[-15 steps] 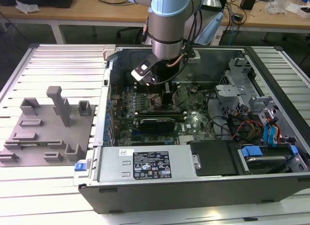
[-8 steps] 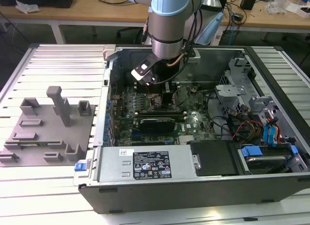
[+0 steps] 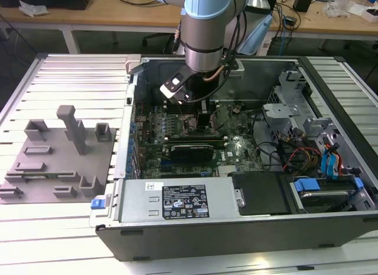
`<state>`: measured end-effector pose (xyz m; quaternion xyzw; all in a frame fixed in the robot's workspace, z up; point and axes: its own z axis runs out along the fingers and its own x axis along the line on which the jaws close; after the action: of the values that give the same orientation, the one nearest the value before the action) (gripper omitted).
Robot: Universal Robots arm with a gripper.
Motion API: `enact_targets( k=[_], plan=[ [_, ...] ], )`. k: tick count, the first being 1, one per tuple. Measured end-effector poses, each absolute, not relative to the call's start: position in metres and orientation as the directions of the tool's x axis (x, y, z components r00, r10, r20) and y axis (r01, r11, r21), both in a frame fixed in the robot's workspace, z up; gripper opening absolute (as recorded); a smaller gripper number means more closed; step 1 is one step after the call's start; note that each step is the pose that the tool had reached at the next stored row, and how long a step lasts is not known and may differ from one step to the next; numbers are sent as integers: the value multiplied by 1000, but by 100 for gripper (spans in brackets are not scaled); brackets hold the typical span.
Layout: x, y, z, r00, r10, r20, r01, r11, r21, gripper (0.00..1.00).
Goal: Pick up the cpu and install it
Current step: 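Place the cpu into insertion slot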
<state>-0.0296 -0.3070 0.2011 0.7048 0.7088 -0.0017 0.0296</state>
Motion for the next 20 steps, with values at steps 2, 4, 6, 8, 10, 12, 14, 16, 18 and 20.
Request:
enact_targets(
  k=[2, 4, 6, 8, 10, 12, 14, 16, 18, 20],
  plan=[
    [-30, -307, 201, -5, 999, -44, 999, 6, 39, 53],
    [-30, -307, 201, -7, 999, -44, 999, 9, 39, 53],
    [-30, -308, 201, -10, 999, -44, 999, 11, 39, 53],
    [-30, -308, 201, -14, 999, -45, 999, 15, 39, 53],
    [-30, -308, 201, -21, 999, -45, 999, 23, 39, 53],
    [-30, -308, 201, -24, 999, -44, 999, 26, 39, 53],
    [-30, -308, 201, -25, 999, -44, 999, 26, 39, 53],
    [-29, -308, 201, -25, 999, -44, 999, 27, 39, 53],
    [-30, -308, 201, -25, 999, -44, 999, 27, 39, 53],
    [-30, -308, 201, -25, 999, -44, 999, 27, 39, 53]
  ],
)
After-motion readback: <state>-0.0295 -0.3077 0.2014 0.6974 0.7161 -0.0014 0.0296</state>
